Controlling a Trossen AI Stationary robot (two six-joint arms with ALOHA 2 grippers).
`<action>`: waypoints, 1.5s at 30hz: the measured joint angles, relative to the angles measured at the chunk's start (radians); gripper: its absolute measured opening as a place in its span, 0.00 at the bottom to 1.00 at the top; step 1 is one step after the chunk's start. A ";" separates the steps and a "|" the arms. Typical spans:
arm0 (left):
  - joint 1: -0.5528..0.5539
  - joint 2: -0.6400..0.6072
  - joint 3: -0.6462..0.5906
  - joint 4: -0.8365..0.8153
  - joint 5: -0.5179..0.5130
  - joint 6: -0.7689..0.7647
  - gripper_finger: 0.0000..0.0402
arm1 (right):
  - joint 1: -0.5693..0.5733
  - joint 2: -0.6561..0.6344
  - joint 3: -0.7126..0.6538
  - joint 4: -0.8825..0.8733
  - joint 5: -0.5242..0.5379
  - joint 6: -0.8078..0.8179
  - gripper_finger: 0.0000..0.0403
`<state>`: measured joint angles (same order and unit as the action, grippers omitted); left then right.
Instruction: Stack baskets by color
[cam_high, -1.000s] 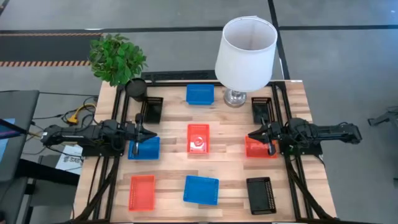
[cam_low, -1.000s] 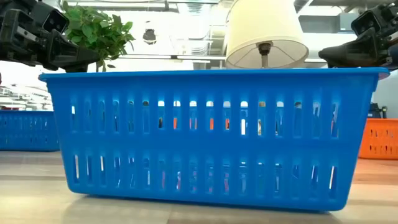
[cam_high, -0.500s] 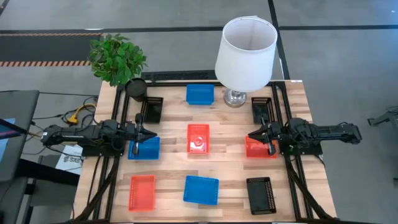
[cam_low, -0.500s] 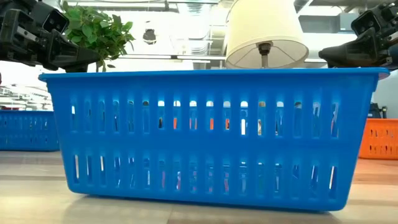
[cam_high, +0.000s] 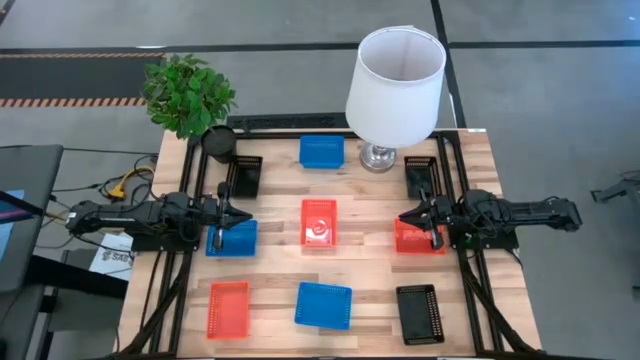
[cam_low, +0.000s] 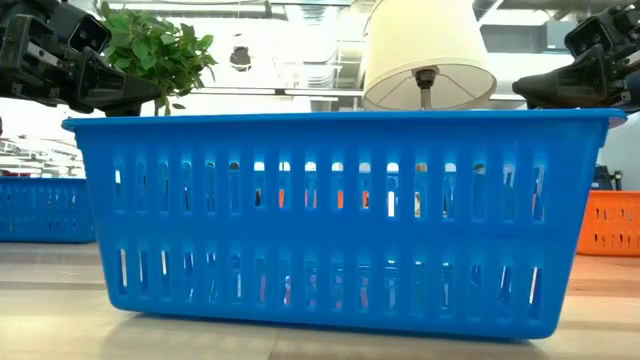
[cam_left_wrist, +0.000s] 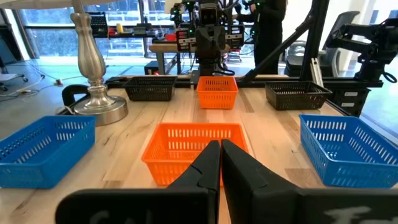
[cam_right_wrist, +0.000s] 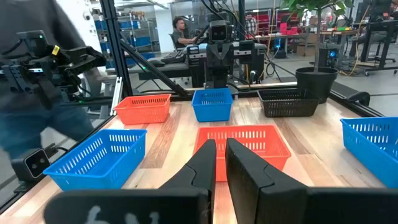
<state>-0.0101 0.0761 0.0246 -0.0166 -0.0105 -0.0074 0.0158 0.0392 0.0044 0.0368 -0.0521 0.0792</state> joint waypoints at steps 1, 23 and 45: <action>0.000 0.000 0.000 0.000 0.000 0.000 0.00 | 0.000 0.000 0.000 0.000 0.000 0.000 0.15; 0.000 0.000 0.000 0.000 0.000 0.000 0.00 | 0.000 0.000 0.000 0.000 0.000 0.000 0.15; 0.000 0.002 0.000 0.008 -0.029 -0.926 0.00 | 0.000 0.000 0.000 0.007 0.001 -0.001 0.15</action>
<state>-0.0097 0.0784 0.0242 -0.0090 -0.0398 -0.9337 0.0154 0.0391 0.0044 0.0438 -0.0514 0.0779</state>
